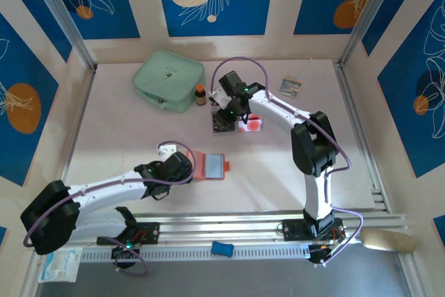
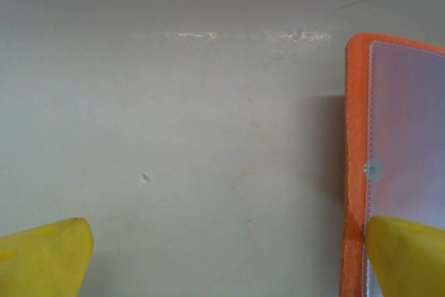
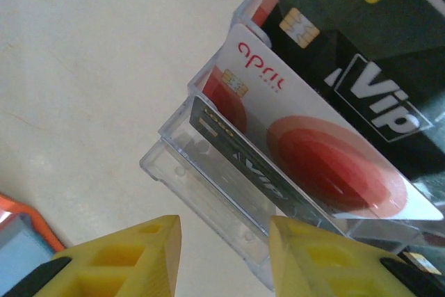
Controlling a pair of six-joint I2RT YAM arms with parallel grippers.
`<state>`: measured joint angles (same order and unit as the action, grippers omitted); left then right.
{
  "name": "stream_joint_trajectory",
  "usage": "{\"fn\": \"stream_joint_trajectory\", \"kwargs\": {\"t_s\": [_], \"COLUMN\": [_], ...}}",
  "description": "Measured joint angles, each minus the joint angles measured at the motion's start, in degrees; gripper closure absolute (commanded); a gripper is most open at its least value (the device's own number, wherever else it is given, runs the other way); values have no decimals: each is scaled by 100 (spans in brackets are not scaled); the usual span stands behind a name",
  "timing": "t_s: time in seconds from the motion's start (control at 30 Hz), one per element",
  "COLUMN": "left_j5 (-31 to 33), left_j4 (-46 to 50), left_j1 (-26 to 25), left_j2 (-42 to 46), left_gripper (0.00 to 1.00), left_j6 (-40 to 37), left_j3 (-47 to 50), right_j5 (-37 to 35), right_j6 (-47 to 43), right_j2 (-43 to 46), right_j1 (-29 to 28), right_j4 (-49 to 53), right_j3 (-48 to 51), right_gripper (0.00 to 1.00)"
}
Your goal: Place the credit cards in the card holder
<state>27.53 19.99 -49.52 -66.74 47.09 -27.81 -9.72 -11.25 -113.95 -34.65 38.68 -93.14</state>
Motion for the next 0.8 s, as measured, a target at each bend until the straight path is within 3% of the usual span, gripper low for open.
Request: {"fn": "stream_joint_trajectory", "kwargs": {"t_s": [0.47,0.8], "left_j5": [-9,-46], "left_j4": [-90,-114], "left_j1": [0,0], "left_j2": [-20,-17], "left_gripper": [0,0], "left_j6": [-48,-50], "left_j3": [9,42], "right_j5": [-935,-1156], "right_j6": [-492,-640], "right_j2": [-149,-256], "right_j1": [-254,-286], "right_j4": [-240,-376], "right_j3": [133,146], "right_gripper": [62,62]}}
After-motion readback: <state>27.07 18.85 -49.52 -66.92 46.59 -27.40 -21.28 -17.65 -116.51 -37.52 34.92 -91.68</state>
